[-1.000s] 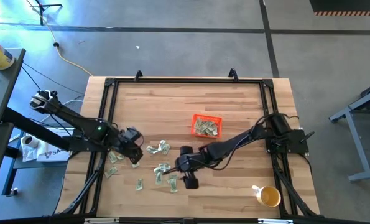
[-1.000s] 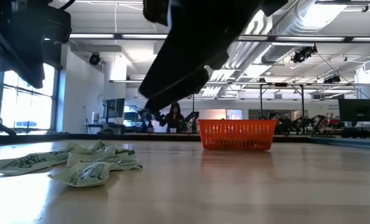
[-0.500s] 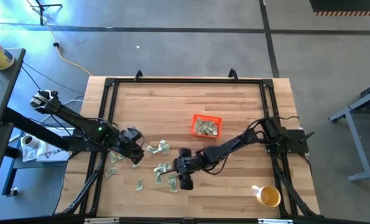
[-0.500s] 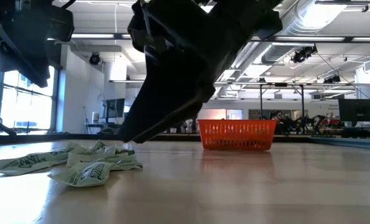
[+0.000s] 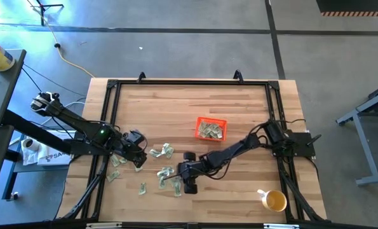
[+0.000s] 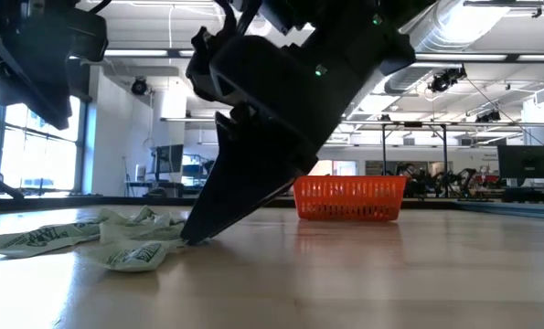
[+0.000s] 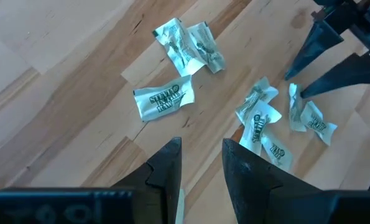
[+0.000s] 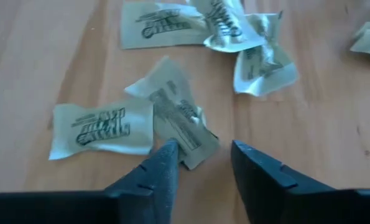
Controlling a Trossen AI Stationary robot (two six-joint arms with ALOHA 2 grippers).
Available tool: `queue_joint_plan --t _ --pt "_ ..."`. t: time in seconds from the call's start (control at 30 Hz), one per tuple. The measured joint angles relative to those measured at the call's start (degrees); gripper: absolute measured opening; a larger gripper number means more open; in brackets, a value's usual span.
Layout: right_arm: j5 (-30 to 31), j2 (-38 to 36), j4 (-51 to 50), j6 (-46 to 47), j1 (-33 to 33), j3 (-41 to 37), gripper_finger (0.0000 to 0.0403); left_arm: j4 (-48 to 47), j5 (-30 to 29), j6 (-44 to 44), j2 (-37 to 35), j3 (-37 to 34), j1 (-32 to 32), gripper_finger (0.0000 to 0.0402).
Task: Pick and place Stevia / Truvia into bins
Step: Put the green stevia packet into the orange basket
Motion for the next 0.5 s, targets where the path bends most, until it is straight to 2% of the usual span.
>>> queue_joint_plan --t 0.33,0.5 --pt "-3.4 0.1 -0.1 4.8 -2.2 0.0 0.0012 0.0 -0.2 0.0 0.0 0.0 0.0 0.0150" --pt "-3.2 -0.4 -0.6 13.0 -4.3 0.0 0.0003 0.0 -0.3 0.0 0.0 0.0 0.0 0.0150"
